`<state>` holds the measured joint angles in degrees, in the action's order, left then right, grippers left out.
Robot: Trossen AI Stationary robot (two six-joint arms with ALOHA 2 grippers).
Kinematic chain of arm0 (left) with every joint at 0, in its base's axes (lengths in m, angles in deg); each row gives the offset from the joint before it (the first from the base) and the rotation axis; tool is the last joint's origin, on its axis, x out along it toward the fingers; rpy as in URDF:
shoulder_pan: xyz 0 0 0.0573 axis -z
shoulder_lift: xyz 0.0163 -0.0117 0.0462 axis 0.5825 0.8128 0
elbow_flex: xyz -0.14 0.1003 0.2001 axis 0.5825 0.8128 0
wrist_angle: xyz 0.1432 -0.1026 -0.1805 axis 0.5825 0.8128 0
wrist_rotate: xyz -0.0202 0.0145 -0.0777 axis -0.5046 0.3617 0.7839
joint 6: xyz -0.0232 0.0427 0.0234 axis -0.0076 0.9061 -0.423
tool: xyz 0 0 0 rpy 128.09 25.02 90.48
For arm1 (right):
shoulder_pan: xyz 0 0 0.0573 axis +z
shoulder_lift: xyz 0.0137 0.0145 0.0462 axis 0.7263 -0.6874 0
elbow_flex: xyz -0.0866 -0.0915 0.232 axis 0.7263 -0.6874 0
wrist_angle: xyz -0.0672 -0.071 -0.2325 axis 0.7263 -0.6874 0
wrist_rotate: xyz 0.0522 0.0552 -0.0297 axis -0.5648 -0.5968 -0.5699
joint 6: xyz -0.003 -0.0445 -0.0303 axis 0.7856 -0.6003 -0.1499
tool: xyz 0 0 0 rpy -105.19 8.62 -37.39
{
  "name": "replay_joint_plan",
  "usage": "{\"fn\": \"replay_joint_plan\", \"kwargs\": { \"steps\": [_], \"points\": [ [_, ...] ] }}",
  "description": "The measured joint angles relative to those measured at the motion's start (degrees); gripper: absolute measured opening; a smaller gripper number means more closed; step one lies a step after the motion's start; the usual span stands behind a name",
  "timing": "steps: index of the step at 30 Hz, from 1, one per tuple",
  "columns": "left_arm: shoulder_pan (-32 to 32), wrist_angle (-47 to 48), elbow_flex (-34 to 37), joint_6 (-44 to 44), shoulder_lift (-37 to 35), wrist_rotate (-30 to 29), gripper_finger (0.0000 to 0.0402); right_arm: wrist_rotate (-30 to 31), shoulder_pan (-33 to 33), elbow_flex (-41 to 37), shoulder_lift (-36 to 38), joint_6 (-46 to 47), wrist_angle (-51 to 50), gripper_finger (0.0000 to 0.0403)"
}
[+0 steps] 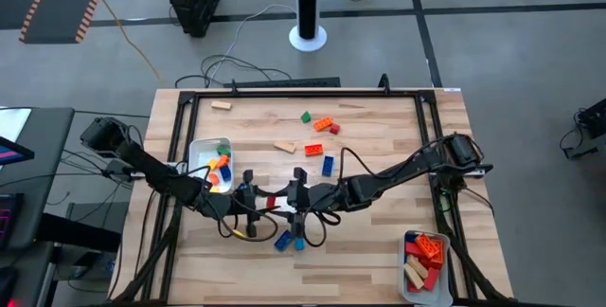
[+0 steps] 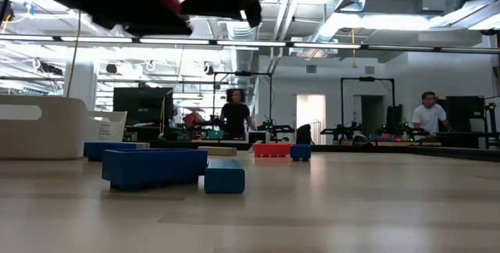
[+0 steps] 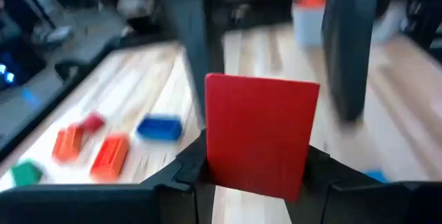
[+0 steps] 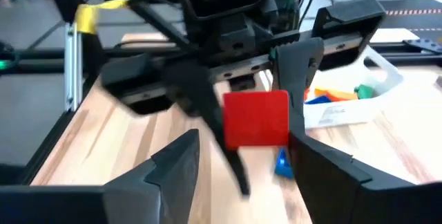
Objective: Sort blocks by size
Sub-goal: Put the red small block into the white bin
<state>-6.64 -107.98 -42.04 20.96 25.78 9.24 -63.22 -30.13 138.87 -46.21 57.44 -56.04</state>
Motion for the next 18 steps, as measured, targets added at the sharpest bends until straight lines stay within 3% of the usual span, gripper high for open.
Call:
{"fn": "replay_joint_plan", "kwargs": {
  "steps": [11,18],
  "points": [
    [0.04,18.84,0.17,-6.58,-11.71,-5.35,0.0125,3.20,-1.03,-0.02,1.71,6.19,-10.06,0.0248],
    [0.07,48.25,0.17,-22.67,-28.44,-5.44,0.0126,3.24,-1.05,-0.02,1.61,12.66,-18.22,0.0248]
  ]
}}
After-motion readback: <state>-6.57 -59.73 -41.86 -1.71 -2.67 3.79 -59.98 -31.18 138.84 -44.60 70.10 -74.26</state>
